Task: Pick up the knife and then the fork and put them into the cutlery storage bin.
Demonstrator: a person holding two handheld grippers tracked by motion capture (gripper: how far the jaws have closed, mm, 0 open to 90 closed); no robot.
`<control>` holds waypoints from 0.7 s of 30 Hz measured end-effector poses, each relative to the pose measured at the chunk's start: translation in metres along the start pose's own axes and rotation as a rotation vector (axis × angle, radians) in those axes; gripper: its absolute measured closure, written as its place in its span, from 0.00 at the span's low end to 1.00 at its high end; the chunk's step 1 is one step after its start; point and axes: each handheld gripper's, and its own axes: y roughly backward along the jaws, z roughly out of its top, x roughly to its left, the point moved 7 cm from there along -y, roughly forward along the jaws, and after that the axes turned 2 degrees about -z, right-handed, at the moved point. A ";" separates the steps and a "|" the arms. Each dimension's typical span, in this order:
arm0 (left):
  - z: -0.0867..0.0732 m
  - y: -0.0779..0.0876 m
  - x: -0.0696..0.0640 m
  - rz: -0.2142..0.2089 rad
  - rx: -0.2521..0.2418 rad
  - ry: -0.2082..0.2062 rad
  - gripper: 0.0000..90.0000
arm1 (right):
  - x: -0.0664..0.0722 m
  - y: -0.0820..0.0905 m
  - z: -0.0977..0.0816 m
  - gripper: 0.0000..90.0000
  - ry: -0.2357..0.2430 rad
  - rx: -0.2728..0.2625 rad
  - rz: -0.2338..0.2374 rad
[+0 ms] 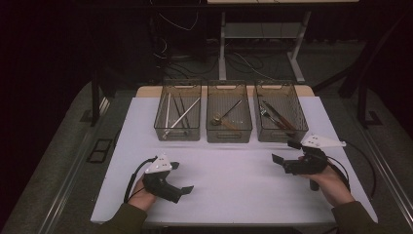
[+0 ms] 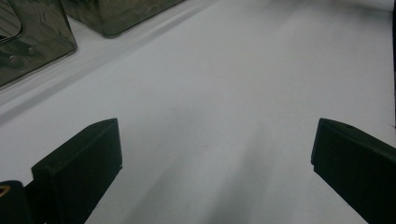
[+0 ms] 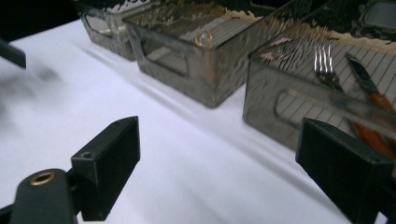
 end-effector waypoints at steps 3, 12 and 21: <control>0.000 0.000 0.000 0.000 0.000 0.000 0.00 | 0.008 0.002 -0.009 0.16 0.011 0.003 0.022; 0.000 0.000 0.000 0.000 0.001 -0.001 0.00 | 0.022 0.008 -0.030 0.16 0.037 0.017 0.044; 0.000 0.001 0.000 0.000 0.001 -0.005 0.00 | 0.020 0.016 -0.042 0.16 0.040 0.011 0.034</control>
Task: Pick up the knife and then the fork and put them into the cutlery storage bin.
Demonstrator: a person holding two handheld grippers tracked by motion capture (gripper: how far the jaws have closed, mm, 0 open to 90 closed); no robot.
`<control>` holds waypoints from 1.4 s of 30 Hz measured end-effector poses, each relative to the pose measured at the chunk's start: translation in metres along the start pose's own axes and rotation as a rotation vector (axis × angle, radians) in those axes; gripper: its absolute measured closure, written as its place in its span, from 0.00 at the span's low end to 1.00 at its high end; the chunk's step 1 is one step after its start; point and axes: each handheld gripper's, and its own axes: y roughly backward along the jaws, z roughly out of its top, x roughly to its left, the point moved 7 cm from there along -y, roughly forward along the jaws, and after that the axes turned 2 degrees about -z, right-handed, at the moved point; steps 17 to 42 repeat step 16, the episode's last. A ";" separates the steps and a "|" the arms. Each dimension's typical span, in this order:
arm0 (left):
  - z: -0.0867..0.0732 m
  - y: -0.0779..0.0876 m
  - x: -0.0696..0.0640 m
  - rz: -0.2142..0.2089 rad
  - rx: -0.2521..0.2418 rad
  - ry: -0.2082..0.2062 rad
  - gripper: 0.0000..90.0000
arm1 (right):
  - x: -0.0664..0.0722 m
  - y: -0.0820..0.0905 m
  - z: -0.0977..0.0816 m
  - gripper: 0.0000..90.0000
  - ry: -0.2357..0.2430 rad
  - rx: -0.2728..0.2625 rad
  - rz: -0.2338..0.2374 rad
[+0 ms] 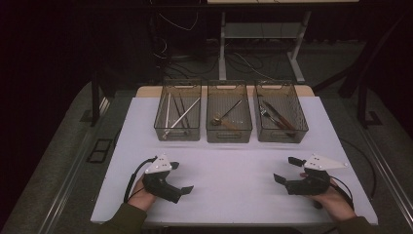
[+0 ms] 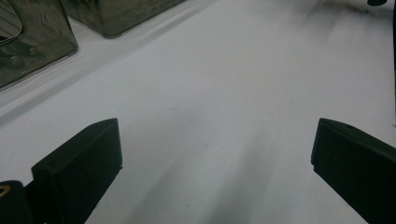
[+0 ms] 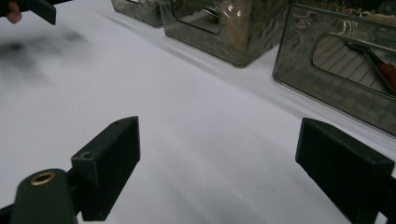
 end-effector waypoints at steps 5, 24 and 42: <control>0.000 0.000 0.000 0.003 0.000 0.000 0.00 | -0.004 -0.002 -0.005 0.16 0.000 0.024 -0.006; -0.001 0.001 0.000 0.006 0.004 -0.003 0.00 | -0.004 -0.001 -0.006 0.16 0.003 0.035 -0.006; -0.001 0.001 0.000 0.006 0.004 -0.003 0.00 | -0.004 -0.001 -0.006 0.16 0.003 0.035 -0.006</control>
